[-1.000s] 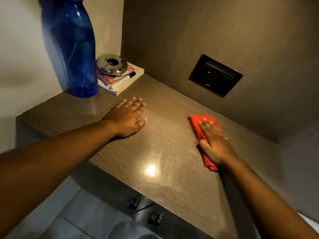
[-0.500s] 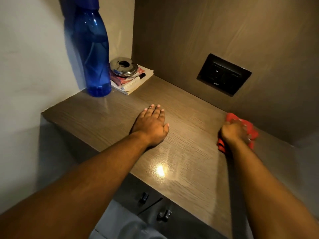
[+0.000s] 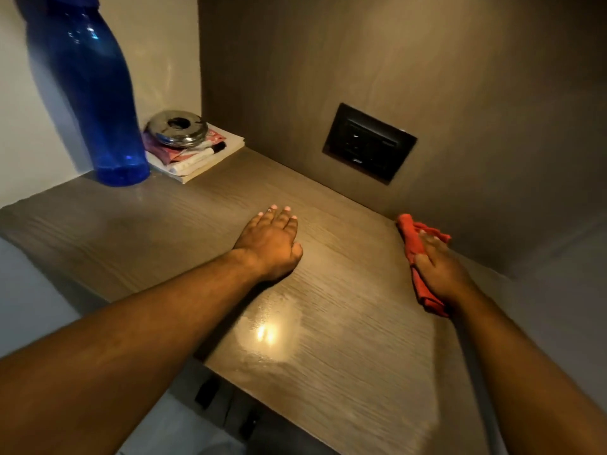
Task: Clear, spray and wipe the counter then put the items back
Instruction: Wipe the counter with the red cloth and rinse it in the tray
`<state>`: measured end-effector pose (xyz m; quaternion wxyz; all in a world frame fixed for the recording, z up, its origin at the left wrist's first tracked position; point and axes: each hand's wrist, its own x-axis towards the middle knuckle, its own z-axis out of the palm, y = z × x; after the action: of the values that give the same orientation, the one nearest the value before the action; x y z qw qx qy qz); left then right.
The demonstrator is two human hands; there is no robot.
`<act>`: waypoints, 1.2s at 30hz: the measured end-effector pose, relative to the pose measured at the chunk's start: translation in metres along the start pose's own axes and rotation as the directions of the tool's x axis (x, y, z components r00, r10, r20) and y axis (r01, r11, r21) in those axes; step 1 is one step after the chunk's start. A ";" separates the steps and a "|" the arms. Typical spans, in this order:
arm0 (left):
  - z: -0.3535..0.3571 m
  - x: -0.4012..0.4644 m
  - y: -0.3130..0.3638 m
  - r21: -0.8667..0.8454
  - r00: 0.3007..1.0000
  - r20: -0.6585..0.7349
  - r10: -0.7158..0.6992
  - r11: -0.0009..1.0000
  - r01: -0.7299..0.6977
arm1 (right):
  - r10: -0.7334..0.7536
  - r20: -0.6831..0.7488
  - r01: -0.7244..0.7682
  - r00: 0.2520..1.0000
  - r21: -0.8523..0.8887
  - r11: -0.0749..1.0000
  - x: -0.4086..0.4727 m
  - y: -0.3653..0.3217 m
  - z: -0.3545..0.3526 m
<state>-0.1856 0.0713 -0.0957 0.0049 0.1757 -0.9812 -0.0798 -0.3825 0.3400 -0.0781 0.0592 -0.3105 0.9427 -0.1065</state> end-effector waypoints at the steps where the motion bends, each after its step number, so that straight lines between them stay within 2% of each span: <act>1: 0.003 0.001 0.015 -0.007 1.000 0.005 0.017 1.000 -0.017 | 0.028 -0.016 -0.029 0.999 -0.029 0.999 -0.014 0.019 -0.005; 3: 0.010 -0.001 0.038 -0.021 0.999 0.013 0.050 0.999 -0.050 | 0.134 -0.100 -0.138 0.986 -0.026 0.990 -0.036 0.048 -0.011; 5: 0.017 -0.005 0.049 -0.026 0.998 -0.018 0.062 0.998 -0.062 | 0.292 -0.208 -0.288 0.933 0.053 0.956 -0.053 0.064 -0.015; 7: 0.019 -0.005 0.049 -0.026 0.997 -0.060 0.058 0.998 -0.060 | 0.476 -0.229 -0.456 0.849 0.139 0.879 -0.064 0.069 -0.011; 9: 0.018 -0.006 0.049 -0.017 0.995 -0.086 0.058 0.998 -0.059 | 0.575 -0.199 -0.560 0.794 0.130 0.818 -0.069 0.062 -0.001; 12: 0.014 -0.010 0.053 -0.019 0.987 -0.143 0.074 0.997 -0.077 | 0.538 -0.107 -0.538 0.836 0.030 0.842 -0.078 0.021 0.011; 15: 0.010 -0.019 0.055 -0.061 0.974 -0.204 0.103 0.991 -0.117 | 0.438 -0.007 -0.437 0.899 -0.066 0.897 -0.091 -0.040 0.027; 17: 0.006 -0.026 0.055 -0.158 0.974 -0.217 0.068 0.982 -0.104 | 0.384 0.047 -0.381 0.922 -0.057 0.923 -0.096 -0.077 0.035; 19: 0.002 -0.034 0.055 -0.256 0.981 -0.192 -0.013 0.966 -0.037 | 0.352 0.108 -0.359 0.930 0.049 0.932 -0.100 -0.099 0.035; 20: 0.001 -0.039 0.055 -0.282 0.983 -0.176 -0.046 0.960 -0.006 | 0.342 0.097 -0.352 0.935 0.127 0.927 -0.102 -0.101 0.032; 22: -0.006 -0.049 0.062 -0.300 0.984 -0.164 -0.062 0.954 0.010 | 0.379 -0.050 -0.357 0.924 0.243 0.902 -0.114 -0.089 0.018; 24: -0.018 -0.058 0.077 -0.323 0.991 -0.119 -0.065 0.946 0.024 | 0.479 -0.171 -0.448 0.861 0.193 0.873 -0.134 -0.066 0.003; 27: -0.024 -0.060 0.117 -0.370 0.997 0.074 -0.036 0.927 0.061 | 0.564 -0.082 -0.557 0.822 0.095 0.825 -0.155 -0.050 -0.007; 29: -0.022 -0.061 0.149 -0.490 0.971 0.232 -0.049 0.857 0.161 | 0.572 -0.038 -0.559 0.820 0.163 0.813 -0.153 -0.054 -0.001; 33: -0.018 -0.063 0.181 -0.716 0.897 0.424 -0.128 0.559 0.418 | 0.645 -0.041 -0.599 0.763 0.328 0.730 -0.151 -0.068 0.012; 34: -0.020 -0.066 0.182 -0.755 0.881 0.464 -0.095 0.478 0.449 | 0.665 -0.019 -0.599 0.747 0.415 0.685 -0.155 -0.071 0.012; 36: -0.028 -0.074 0.179 -0.791 0.848 0.530 0.011 0.368 0.489 | 0.707 0.037 -0.553 0.707 0.651 0.520 -0.169 -0.076 0.006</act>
<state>-0.1772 0.2582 -0.0387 -0.1398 0.2661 -0.7107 -0.6360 -0.2029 0.3801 -0.0580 0.0814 0.1074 0.8996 -0.4153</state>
